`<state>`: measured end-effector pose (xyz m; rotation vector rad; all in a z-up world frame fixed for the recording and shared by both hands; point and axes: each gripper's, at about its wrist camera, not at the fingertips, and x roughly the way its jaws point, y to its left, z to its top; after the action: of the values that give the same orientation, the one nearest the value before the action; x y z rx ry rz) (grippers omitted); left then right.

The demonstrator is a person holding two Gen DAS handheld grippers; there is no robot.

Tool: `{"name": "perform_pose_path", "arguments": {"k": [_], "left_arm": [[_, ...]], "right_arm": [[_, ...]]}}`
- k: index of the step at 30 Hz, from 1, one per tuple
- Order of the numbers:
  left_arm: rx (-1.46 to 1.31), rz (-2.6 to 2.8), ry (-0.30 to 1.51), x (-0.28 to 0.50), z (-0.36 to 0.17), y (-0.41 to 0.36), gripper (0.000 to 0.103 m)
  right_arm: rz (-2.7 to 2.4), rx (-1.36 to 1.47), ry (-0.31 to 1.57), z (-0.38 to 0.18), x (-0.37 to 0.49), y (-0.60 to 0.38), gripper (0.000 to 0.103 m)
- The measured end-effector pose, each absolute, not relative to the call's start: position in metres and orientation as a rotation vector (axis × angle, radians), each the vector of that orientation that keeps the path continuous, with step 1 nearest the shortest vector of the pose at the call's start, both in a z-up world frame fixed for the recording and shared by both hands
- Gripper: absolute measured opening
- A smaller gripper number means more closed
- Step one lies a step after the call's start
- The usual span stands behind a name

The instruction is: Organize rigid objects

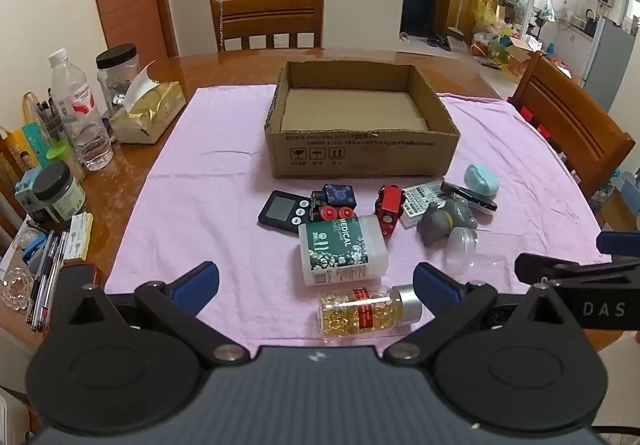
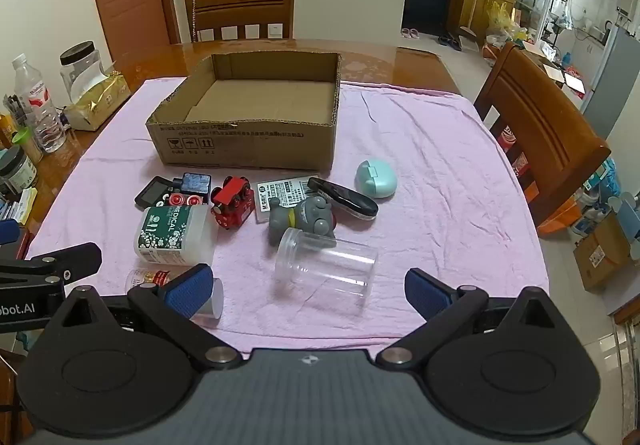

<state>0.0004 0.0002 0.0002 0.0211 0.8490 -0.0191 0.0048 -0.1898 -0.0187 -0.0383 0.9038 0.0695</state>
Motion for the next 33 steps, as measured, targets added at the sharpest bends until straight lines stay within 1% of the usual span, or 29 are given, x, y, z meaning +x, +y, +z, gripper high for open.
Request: {"name": "perform_pose_path", "arguments": {"k": [9,33], "left_arm": [[0.046,-0.03,0.837,-0.0058,-0.0066,-0.0083,0.102],[0.019,-0.016,0.855,-0.0017,0.0028,-0.006,0.102]], "right_arm": [[0.062,-0.036,0.904,-0.0186,0.0068,-0.1914,0.103],[0.057,-0.047,0.892,-0.0158,0.0049,-0.1941,0.103]]}}
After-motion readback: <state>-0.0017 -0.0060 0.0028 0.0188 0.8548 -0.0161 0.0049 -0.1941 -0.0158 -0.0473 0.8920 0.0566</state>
